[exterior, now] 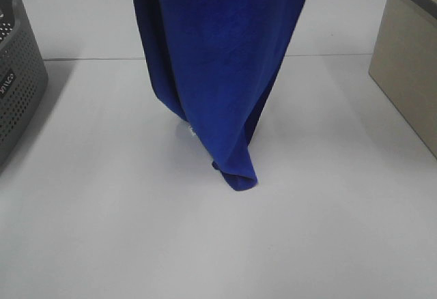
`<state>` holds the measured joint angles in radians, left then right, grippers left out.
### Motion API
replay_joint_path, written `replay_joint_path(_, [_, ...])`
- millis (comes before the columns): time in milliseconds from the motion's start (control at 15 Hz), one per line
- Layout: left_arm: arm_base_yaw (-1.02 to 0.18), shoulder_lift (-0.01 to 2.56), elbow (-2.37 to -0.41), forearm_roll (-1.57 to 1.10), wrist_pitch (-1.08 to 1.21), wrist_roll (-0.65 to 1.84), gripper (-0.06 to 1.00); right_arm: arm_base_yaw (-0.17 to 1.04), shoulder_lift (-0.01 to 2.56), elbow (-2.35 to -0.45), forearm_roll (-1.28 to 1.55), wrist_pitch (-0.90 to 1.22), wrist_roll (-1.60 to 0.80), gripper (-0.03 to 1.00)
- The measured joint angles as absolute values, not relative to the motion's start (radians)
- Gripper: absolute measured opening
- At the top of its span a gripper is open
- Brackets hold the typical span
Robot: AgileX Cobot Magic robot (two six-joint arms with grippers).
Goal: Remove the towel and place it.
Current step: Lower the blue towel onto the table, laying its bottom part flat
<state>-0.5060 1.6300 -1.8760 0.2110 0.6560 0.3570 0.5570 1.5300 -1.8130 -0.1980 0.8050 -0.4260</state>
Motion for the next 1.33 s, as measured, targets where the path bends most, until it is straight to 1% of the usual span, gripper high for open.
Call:
replay_joint_path(67, [-0.489,1.652,-1.876,0.216,0.618,0.346,0.0,0.557,1.561,-1.813,-0.226,0.728,-0.426,0.0])
replay_joint_path(267, [-0.406,1.754,-1.876,0.223,0.355,0.338,0.0,0.55,1.714,-1.813,-0.375,0.472,-0.389,0.0])
replay_joint_path(467, [-0.311,1.883,-1.876,0.231,-0.014,0.326,0.0,0.47,1.835,-1.813,-0.459,0.066,-0.261,0.0])
replay_joint_path(600, [-0.279,1.943,-1.897,0.229,-0.181,0.326,0.0,0.438,1.875,-1.824,-0.463,-0.08,-0.236,0.0])
replay_joint_path(667, [-0.268,1.974,-1.932,0.224,-0.217,0.326,0.0,0.43,1.897,-1.85,-0.463,-0.112,-0.226,0.0])
replay_joint_path(800, [-0.265,1.986,-1.998,0.218,-0.192,0.334,0.0,0.43,1.901,-1.897,-0.463,-0.113,-0.223,0.0])
replay_joint_path(867, [-0.265,1.974,-2.053,0.218,-0.107,0.341,0.0,0.43,1.886,-1.909,-0.459,-0.091,-0.214,0.0])
replay_joint_path(1000, [-0.265,1.927,-2.076,0.214,0.067,0.332,0.0,0.435,1.856,-1.909,-0.435,0.025,-0.179,0.0])
replay_joint_path(1133, [-0.271,1.87,-2.076,0.189,0.294,0.319,0.0,0.47,1.811,-1.909,-0.389,0.217,-0.169,0.0])
replay_joint_path(1333, [-0.299,1.77,-2.077,0.129,0.624,0.317,0.0,0.559,1.731,-1.909,-0.259,0.572,-0.192,0.0])
